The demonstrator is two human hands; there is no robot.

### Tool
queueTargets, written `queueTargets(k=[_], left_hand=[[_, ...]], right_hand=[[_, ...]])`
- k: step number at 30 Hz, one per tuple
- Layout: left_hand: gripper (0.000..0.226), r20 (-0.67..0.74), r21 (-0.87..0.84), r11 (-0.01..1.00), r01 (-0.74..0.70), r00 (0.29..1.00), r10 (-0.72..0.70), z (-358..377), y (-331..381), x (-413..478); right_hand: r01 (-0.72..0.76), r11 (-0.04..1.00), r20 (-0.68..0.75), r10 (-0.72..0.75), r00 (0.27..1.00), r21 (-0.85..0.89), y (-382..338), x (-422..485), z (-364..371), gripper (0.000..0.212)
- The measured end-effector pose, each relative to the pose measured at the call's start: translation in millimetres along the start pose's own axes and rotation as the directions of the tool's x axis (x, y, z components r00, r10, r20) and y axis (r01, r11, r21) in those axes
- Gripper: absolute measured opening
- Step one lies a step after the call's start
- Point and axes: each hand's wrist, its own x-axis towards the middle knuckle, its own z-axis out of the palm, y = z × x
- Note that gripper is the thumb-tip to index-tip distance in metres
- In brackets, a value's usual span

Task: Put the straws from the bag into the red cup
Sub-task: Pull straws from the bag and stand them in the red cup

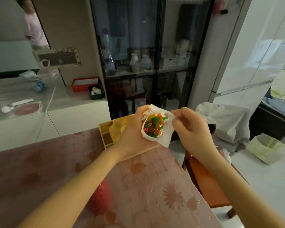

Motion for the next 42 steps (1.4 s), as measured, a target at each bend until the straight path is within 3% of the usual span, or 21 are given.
queueTargets(k=[3,5,7,9,12,15,17,20,26,30,39,42], left_hand=[[0.074,-0.120,0.111,0.994,-0.004,0.993,0.018,-38,10,8],[0.069,-0.216,0.130,0.991,0.035,0.976,-0.006,-67,12,7],[0.072,-0.314,0.200,0.978,0.060,0.950,0.006,-98,8,0],[0.073,-0.375,0.298,0.949,0.103,0.927,0.017,-128,-2,-14],[0.072,-0.402,0.484,0.848,0.217,0.916,-0.005,-158,-18,-43],[0.066,-0.372,0.654,0.711,0.259,0.928,0.004,-168,-37,-77],[0.061,-0.382,0.653,0.680,0.334,0.920,-0.086,-169,-51,-99],[0.057,-0.391,0.628,0.667,0.401,0.904,-0.176,-169,-75,-126],[0.051,-0.369,0.675,0.622,0.398,0.911,-0.183,-154,-98,-147],[0.064,-0.290,0.730,0.604,0.318,0.946,-0.148,-143,-97,-152],[0.070,-0.159,0.762,0.605,0.230,0.973,-0.170,-121,-88,-145],[0.071,-0.147,0.775,0.593,0.217,0.975,-0.164,-123,-83,-137]], right_hand=[[-0.013,0.940,-0.010,0.017,1.000,0.341,-4,10,18,0.029],[-0.079,0.925,0.017,0.078,0.997,0.372,2,13,40,0.021],[-0.167,0.953,0.106,0.145,0.984,0.253,12,10,69,0.014],[-0.158,0.984,0.240,0.133,0.962,0.085,23,1,100,0.011],[0.047,0.995,0.472,-0.001,0.881,-0.086,31,-22,144,0.014],[0.291,0.916,0.670,-0.033,0.741,-0.277,37,-45,180,0.032],[0.397,0.839,0.727,-0.003,0.687,-0.372,44,-54,197,0.045],[0.432,0.808,0.753,0.022,0.657,-0.400,52,-58,212,0.043],[0.465,0.789,0.745,-0.013,0.667,-0.402,63,-65,209,0.034],[0.447,0.785,0.730,0.010,0.683,-0.429,72,-74,183,0.031],[0.396,0.793,0.717,0.072,0.694,-0.463,77,-76,156,0.042],[0.240,0.892,0.589,0.036,0.808,-0.384,66,-71,158,0.033]])
